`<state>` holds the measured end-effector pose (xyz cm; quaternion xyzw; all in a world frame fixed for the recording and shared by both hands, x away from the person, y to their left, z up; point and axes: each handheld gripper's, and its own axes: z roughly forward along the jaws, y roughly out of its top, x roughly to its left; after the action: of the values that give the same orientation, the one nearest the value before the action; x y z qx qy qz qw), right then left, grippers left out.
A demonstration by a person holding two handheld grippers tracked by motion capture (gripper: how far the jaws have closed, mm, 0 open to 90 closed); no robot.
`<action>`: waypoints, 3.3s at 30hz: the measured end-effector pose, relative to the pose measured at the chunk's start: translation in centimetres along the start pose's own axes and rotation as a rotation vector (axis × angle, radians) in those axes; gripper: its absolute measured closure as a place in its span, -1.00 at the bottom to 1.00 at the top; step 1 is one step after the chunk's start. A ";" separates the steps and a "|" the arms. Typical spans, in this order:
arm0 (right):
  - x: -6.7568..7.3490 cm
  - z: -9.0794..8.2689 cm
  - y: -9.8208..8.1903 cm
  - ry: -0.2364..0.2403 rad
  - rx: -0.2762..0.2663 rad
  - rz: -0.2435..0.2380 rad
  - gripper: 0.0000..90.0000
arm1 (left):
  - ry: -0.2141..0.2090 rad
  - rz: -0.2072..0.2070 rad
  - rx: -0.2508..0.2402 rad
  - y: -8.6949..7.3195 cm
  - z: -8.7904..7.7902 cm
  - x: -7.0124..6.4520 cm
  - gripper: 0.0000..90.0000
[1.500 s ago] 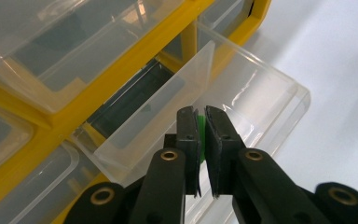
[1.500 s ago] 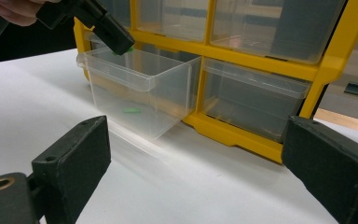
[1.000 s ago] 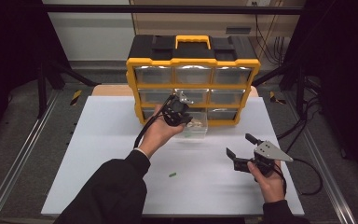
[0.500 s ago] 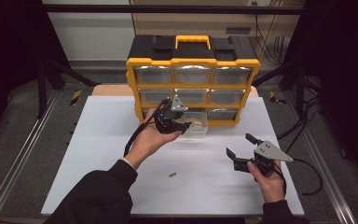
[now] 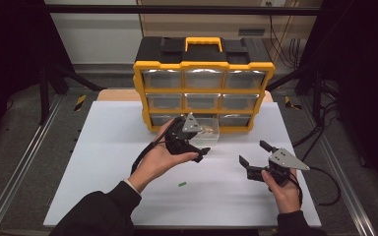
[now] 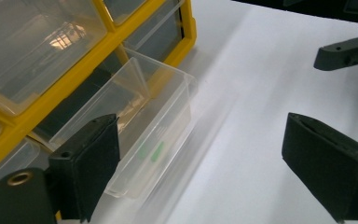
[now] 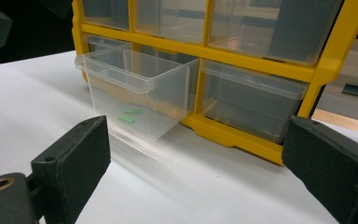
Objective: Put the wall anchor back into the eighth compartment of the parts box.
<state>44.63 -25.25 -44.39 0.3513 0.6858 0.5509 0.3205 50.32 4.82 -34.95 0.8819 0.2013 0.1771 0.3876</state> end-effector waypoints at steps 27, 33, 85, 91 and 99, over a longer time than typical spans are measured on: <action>0.2 0.2 -0.1 0.000 0.008 0.000 -0.82 | -0.011 -0.036 -0.012 -5.2 -2.2 -1.6 -0.83; 0.1 0.1 -0.1 -0.004 0.004 0.006 -0.82 | -0.005 -0.057 -0.001 -6.0 -2.0 -1.5 -0.82; 0.1 0.1 -0.1 -0.009 0.006 -0.003 -0.83 | -0.131 -0.071 0.208 -8.9 1.7 -2.3 -0.89; 0.1 0.1 -0.1 -0.010 0.005 0.003 -0.83 | -0.123 -0.063 0.242 -9.0 1.9 -2.2 -0.86; 0.0 0.1 -0.1 -0.009 0.008 0.002 -0.83 | -0.155 -0.082 0.264 -8.9 1.9 -1.9 -0.64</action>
<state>44.69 -25.17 -44.52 0.3559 0.6863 0.5467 0.3216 47.64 8.24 -43.22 0.9273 0.2283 0.0648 0.2894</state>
